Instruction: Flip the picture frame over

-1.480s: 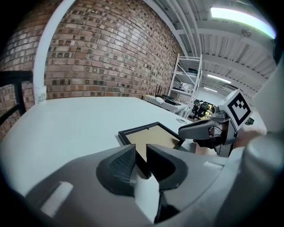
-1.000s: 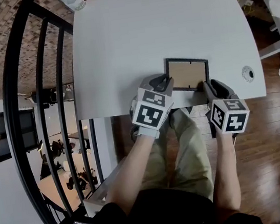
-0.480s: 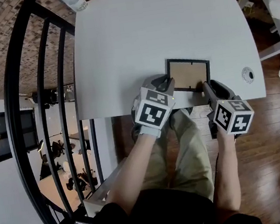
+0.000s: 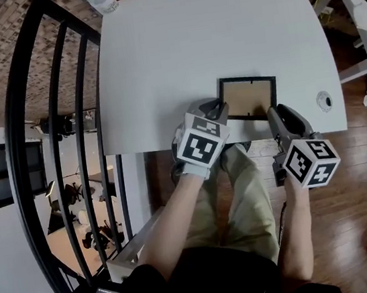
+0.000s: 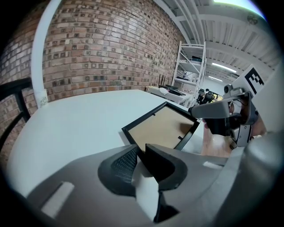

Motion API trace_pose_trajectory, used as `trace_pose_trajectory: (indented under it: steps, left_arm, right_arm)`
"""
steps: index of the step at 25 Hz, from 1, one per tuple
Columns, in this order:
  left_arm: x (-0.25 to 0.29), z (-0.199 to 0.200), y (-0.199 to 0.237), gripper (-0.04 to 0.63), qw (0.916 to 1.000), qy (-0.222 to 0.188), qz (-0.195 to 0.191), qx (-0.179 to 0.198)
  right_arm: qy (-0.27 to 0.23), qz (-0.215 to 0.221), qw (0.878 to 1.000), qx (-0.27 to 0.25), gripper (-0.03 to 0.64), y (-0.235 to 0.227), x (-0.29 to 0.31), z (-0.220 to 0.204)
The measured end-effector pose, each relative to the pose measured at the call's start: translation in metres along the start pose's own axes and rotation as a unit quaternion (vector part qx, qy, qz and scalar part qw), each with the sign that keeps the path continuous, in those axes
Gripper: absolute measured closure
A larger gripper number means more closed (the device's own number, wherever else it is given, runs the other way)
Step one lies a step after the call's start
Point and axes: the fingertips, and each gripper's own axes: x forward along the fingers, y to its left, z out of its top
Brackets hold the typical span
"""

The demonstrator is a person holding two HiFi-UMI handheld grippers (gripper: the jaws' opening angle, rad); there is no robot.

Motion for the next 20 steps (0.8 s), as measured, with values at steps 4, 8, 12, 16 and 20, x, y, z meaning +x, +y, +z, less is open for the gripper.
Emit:
trace_pose_trajectory:
  steps: [4, 8, 12, 16, 20]
  left_arm:
    - [-0.001, 0.000, 0.000, 0.532, 1.0000, -0.001, 0.000, -0.001]
    - [-0.001, 0.000, 0.000, 0.543, 1.0000, -0.003, 0.000, 0.001]
    - [-0.001, -0.001, 0.001, 0.549, 1.0000, -0.005, 0.000, -0.002]
    - [-0.002, -0.001, 0.003, 0.557, 1.0000, -0.005, -0.002, -0.008]
    - [-0.003, -0.001, 0.004, 0.557, 0.9999, -0.009, 0.000, -0.013]
  right_arm:
    - [-0.019, 0.013, 1.000, -0.009, 0.523, 0.013, -0.006, 0.013]
    - [-0.036, 0.025, 0.999, -0.026, 0.523, 0.030, -0.010, 0.027]
    - [-0.048, 0.036, 0.997, -0.052, 0.528, 0.045, -0.012, 0.036]
    - [-0.050, 0.042, 0.995, -0.078, 0.528, 0.056, -0.011, 0.041]
    - [-0.058, 0.055, 0.993, -0.083, 0.528, 0.068, -0.011, 0.048]
